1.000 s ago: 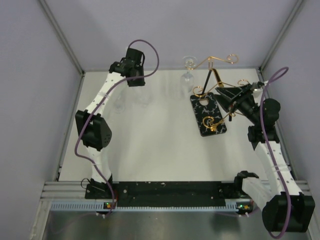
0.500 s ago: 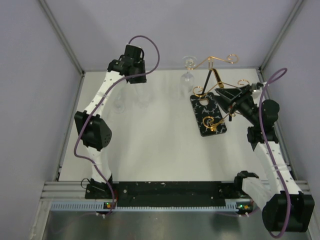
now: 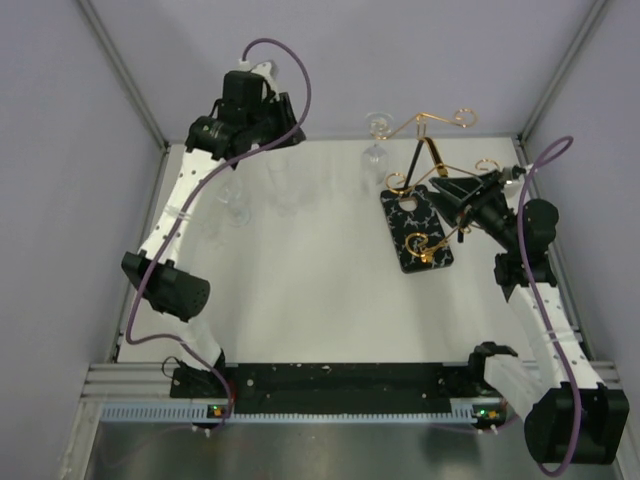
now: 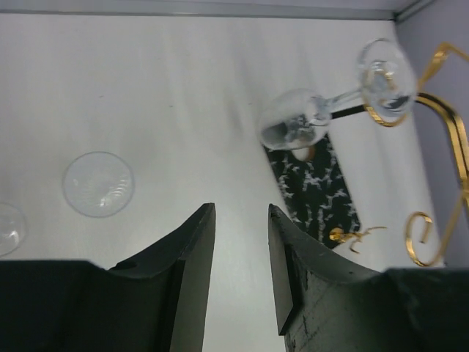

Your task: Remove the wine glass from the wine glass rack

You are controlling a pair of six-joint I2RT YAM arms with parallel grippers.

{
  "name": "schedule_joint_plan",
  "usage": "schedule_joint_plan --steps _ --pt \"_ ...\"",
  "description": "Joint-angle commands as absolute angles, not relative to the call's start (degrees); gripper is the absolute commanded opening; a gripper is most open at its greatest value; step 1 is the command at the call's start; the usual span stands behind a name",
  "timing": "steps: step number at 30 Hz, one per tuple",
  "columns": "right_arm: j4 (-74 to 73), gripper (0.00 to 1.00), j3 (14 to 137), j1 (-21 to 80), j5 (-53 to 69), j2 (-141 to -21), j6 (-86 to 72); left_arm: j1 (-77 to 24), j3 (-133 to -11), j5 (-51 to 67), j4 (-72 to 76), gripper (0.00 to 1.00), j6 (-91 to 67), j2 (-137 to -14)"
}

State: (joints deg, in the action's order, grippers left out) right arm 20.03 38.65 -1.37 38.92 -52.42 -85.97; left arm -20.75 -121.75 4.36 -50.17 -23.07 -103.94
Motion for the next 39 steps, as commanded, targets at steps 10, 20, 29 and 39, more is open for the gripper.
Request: schedule_joint_plan --steps 10,20,29,39 --pt "19.25 0.55 40.70 -1.49 40.17 -48.17 -85.25 -21.27 -112.41 33.22 -16.19 0.41 -50.88 -103.70" --pt "20.13 0.57 40.43 -1.32 41.04 -46.67 -86.04 -21.53 -115.66 36.39 -6.07 0.42 -59.85 -113.90" --pt "21.09 0.59 40.08 -1.23 41.48 -46.67 -86.40 -21.53 -116.19 36.91 2.71 0.49 -65.03 -119.17" --pt "21.53 0.59 38.85 -0.88 41.48 -46.41 -86.40 -22.06 -118.03 38.14 10.98 0.52 -70.75 -123.92"
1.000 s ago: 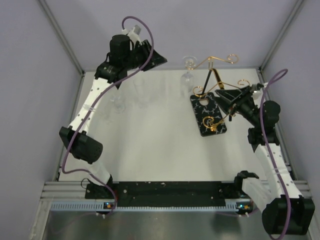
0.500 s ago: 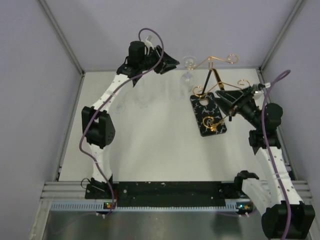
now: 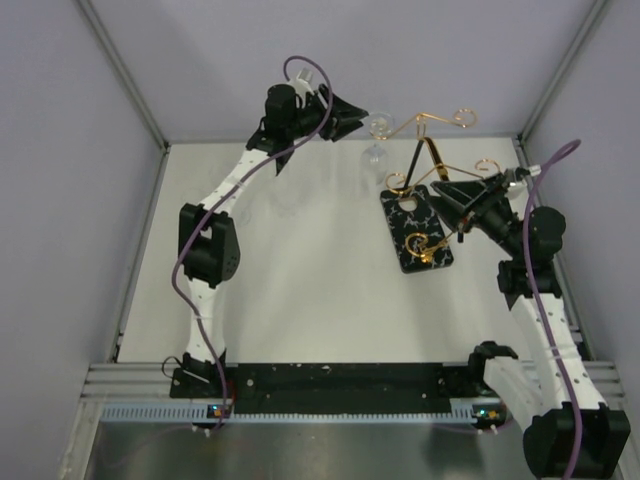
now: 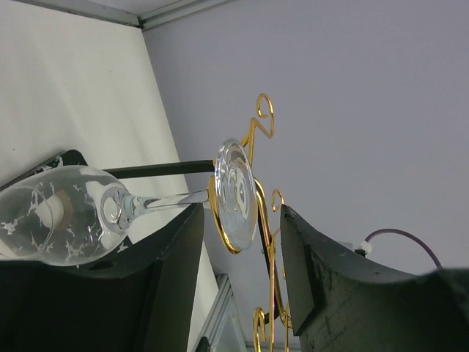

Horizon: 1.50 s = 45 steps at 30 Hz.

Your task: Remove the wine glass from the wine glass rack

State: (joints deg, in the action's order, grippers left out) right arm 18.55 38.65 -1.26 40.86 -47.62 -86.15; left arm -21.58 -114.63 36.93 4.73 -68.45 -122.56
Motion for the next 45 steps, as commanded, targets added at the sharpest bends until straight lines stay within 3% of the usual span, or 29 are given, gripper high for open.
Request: schedule_joint_plan --steps 1,18,27,34,38,41,45 --pt "21.62 0.59 38.76 -0.79 41.48 -46.58 -86.40 -22.23 -118.39 37.97 11.07 0.51 -70.84 -124.36" --pt "22.32 0.59 37.53 -0.79 41.84 -46.76 -85.96 -23.55 -121.73 39.11 14.59 0.43 -73.48 -128.23" --pt "22.94 0.59 37.00 -0.70 41.84 -47.20 -86.13 -23.55 -121.73 40.95 15.91 0.27 -74.53 -128.23" --pt "22.76 0.59 37.00 -0.70 41.84 -47.20 -86.22 -23.55 -121.73 41.31 16.17 0.24 -74.53 -128.50" --pt "22.68 0.59 37.00 -0.70 41.75 -47.28 -86.22 -23.47 -121.73 41.66 16.17 0.13 -74.36 -128.76" --pt "22.76 0.59 36.83 -0.62 41.75 -47.11 -86.22 -23.55 -121.99 42.27 16.52 0.00 -74.18 -128.85" --pt "22.76 0.59 36.83 -0.62 41.57 -47.02 -86.31 -23.55 -122.34 42.71 16.44 0.00 -73.74 -128.23"
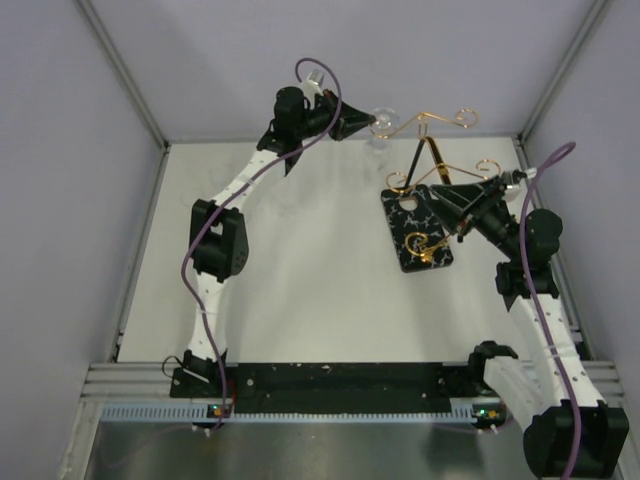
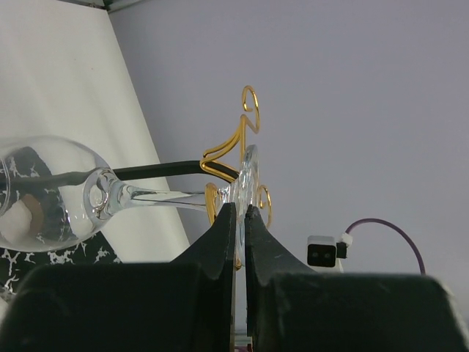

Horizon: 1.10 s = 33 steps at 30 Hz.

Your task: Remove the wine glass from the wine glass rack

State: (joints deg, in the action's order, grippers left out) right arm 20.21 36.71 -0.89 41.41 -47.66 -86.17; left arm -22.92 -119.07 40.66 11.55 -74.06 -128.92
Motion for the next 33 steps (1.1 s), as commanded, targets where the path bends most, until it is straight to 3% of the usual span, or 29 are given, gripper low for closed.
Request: schedule_joint_plan --steps 1,33 --pt "22.68 0.59 36.91 -0.62 41.66 -46.93 -86.31 -23.55 -122.26 42.89 16.44 0.00 -73.65 -127.80" --pt "20.13 0.59 37.88 1.67 40.52 -44.83 -86.57 -22.50 -111.18 45.52 11.86 0.00 -67.23 -114.78"
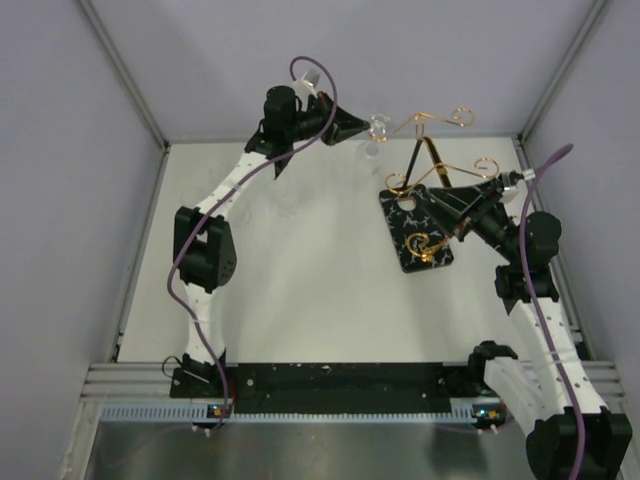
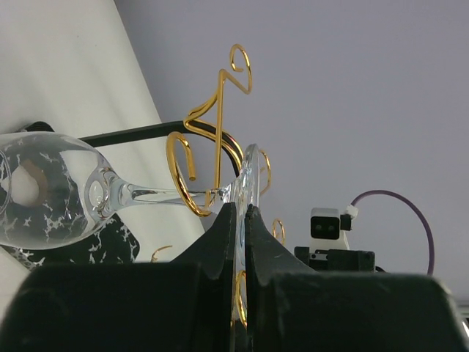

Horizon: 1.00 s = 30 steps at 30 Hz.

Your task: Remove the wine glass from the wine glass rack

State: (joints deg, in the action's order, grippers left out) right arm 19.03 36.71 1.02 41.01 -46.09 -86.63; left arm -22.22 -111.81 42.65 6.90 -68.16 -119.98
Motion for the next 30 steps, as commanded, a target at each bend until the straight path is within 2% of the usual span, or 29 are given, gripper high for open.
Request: schedule_joint_plan --steps 1,7,18,30 --pt "20.04 0.59 37.79 1.76 40.52 -44.74 -86.57 -22.76 -111.18 45.96 12.04 0.00 -67.24 -114.79" --pt "19.51 0.59 37.62 1.85 40.52 -44.03 -86.49 -23.38 -113.46 46.49 16.16 0.00 -70.66 -117.94" --pt "19.86 0.59 37.18 1.93 40.78 -44.38 -86.31 -23.99 -126.91 45.62 16.96 0.00 -76.02 -127.44" --pt "20.74 0.59 36.74 2.02 41.04 -44.56 -86.13 -23.56 -127.09 41.67 25.04 0.00 -77.26 -130.87"
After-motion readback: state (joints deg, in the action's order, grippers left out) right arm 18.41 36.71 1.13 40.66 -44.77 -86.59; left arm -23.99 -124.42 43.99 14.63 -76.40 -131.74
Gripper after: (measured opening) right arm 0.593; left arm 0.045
